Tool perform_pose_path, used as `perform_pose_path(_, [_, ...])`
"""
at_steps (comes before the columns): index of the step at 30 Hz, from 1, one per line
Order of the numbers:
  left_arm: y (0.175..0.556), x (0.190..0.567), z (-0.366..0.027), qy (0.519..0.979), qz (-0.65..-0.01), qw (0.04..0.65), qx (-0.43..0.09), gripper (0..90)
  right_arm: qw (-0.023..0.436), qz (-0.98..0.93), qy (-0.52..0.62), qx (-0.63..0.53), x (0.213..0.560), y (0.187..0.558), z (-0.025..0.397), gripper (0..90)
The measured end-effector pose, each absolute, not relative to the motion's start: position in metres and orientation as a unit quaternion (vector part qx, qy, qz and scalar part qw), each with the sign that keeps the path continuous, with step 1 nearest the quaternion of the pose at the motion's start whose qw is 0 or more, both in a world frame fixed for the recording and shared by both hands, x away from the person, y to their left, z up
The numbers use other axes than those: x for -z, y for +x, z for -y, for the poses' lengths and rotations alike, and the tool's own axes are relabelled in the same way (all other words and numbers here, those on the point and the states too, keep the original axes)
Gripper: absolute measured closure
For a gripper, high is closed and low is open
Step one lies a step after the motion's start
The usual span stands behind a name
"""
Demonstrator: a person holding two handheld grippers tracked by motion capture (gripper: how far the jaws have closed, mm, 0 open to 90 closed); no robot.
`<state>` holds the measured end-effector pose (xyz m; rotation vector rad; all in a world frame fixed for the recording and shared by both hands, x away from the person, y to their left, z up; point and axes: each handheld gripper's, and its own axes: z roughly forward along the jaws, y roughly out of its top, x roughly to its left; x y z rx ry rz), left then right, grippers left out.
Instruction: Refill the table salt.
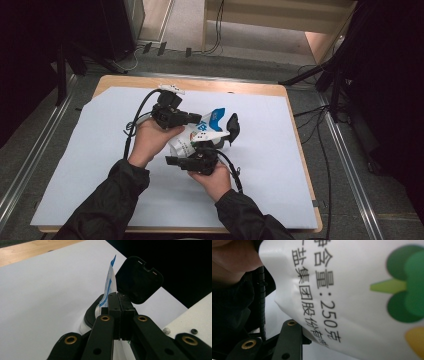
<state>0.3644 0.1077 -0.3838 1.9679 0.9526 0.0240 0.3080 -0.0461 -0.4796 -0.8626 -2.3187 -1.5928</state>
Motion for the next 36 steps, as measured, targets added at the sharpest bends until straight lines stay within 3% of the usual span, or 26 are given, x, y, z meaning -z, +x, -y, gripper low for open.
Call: perform_pose_path(36, [0.3652, 0.3885, -0.1063, 0.799, -0.392, 0.456, -0.007, 90.0, 0.095, 0.786, -0.294, 0.535, 0.4809, 0.3063, 0.0467, 62.2])
